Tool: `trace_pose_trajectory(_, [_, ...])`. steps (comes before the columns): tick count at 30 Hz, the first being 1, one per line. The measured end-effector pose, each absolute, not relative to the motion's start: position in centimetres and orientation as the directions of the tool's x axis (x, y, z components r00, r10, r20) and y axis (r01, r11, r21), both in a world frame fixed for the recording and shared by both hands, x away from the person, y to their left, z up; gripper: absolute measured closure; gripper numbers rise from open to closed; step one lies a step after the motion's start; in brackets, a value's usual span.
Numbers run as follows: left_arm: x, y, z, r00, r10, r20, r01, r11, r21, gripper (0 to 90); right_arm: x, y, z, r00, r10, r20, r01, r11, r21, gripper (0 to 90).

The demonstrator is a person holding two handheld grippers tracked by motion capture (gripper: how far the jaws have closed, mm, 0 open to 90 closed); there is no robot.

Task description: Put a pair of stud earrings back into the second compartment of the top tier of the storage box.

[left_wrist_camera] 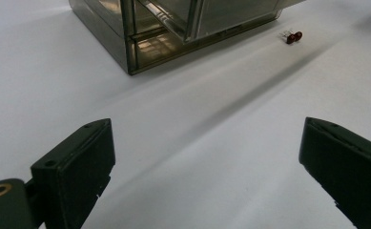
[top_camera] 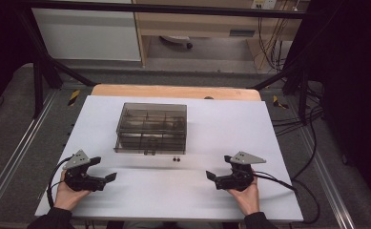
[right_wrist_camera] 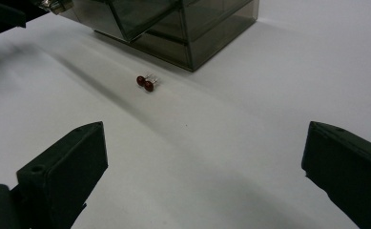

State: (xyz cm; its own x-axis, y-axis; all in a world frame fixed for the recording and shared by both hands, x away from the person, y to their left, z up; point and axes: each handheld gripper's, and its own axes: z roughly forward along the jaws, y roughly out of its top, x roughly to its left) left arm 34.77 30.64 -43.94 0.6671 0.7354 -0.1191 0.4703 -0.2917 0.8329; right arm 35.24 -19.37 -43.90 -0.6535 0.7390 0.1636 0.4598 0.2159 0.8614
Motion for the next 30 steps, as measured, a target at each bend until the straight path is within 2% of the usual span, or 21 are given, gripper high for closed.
trace_pose_trajectory(14, [34.8,30.7,-44.0,0.665,0.736,-0.129,0.475,-0.284,0.833,4.7,36.5,-14.8,-44.5,-0.661,0.737,0.141,0.458,0.248,0.854,7.8])
trace_pose_trajectory(27, [34.9,30.8,-44.0,0.664,0.736,-0.133,0.477,-0.280,0.833,4.8,38.2,-11.3,-45.3,-0.673,0.732,0.107,0.459,0.300,0.836,24.2])
trace_pose_trajectory(30, [34.9,30.8,-44.1,0.662,0.738,-0.134,0.478,-0.278,0.833,4.8,38.6,-10.9,-45.4,-0.663,0.737,0.132,0.473,0.276,0.837,29.0])
